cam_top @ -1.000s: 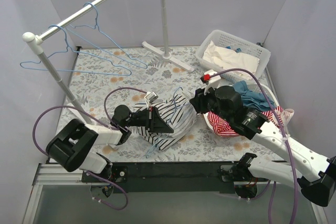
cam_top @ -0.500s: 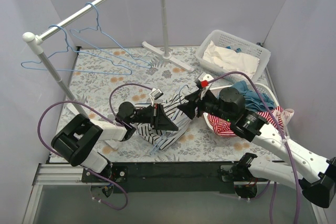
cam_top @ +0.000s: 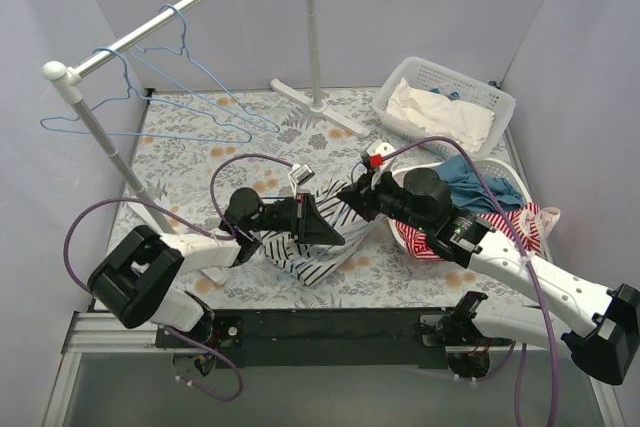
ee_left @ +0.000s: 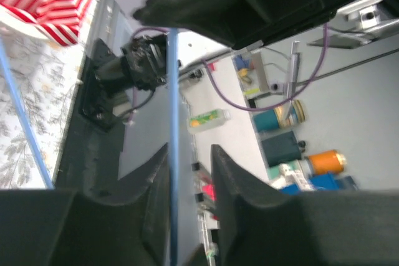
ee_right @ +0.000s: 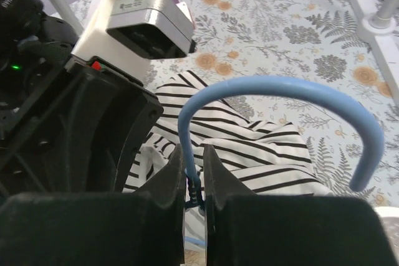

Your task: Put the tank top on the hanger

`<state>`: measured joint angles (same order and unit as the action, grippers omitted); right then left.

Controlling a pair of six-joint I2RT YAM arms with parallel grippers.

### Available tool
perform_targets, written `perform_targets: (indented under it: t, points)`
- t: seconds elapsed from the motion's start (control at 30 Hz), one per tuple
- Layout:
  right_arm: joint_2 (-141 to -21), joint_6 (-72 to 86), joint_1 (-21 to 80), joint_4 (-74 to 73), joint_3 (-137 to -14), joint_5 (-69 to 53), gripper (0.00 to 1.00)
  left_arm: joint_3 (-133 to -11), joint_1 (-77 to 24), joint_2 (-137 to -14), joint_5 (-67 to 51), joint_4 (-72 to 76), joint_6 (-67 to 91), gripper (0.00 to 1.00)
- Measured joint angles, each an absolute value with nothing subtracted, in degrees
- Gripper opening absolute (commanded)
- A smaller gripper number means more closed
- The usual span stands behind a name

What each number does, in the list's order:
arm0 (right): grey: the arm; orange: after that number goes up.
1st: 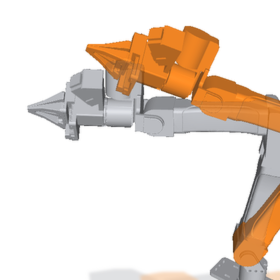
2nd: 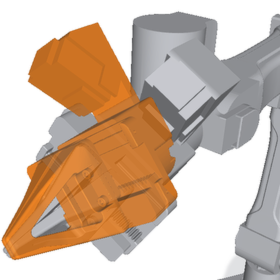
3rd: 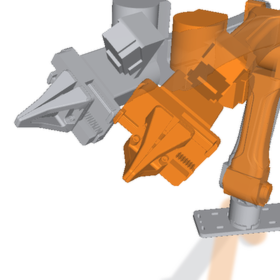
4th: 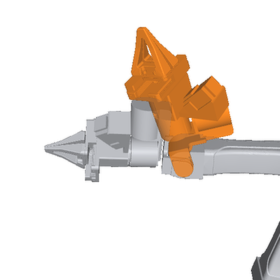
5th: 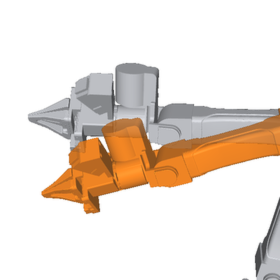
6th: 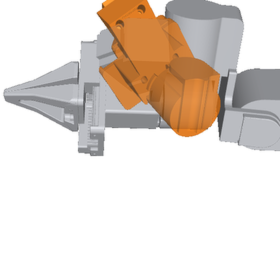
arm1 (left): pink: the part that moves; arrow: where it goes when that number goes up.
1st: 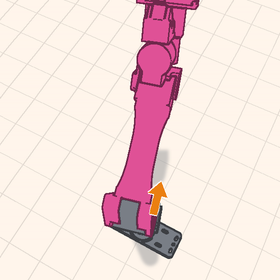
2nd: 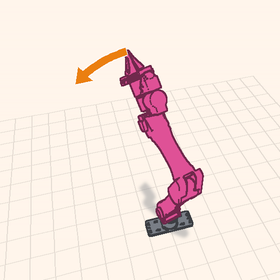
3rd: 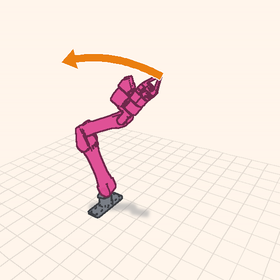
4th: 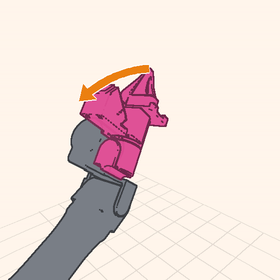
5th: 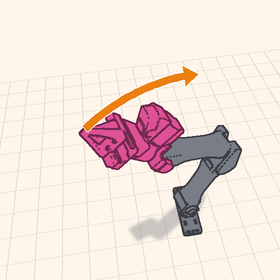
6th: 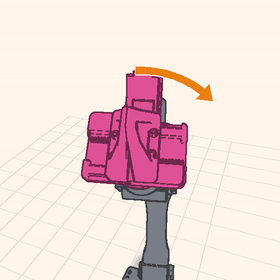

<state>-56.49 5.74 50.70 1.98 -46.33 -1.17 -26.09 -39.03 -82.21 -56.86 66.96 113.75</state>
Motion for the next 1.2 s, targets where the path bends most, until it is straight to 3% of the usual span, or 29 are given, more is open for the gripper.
perform_targets:
  t: [0.07, 0.2, 0.43, 0.6, 0.83, 1.2]
  points:
    - [-55.96, 5.21, 51.13, 1.96, -46.02, 0.71, 0.01, -27.05, -39.13, -79.44, -55.37, 60.34, 110.61, 0.52]
    - [-55.66, 3.46, 52.82, 1.91, -45.93, 4.64, 0.01, -30.09, -39.13, -72.77, -50.04, 45.54, 103.42, 0.52]
    - [-56.14, 1.10, 55.51, 1.78, -45.93, 11.29, 0.01, -31.86, -39.13, -63.79, -36.01, 22.00, 95.46, 0.38]
    - [-56.55, -0.14, 56.16, 1.39, -45.87, 14.55, 0.01, -30.35, -39.13, -56.31, -24.62, 8.82, 94.02, 0.22]
    - [-56.80, -0.40, 56.66, 1.23, -45.41, 16.38, 0.01, -29.95, -39.18, -54.33, -12.43, -6.46, 91.57, 0.12]
    - [-57.80, -0.30, 57.25, 1.23, -45.41, 18.57, 0.01, -30.85, -42.74, -59.55, 0.25, -19.18, 88.16, 0.28]
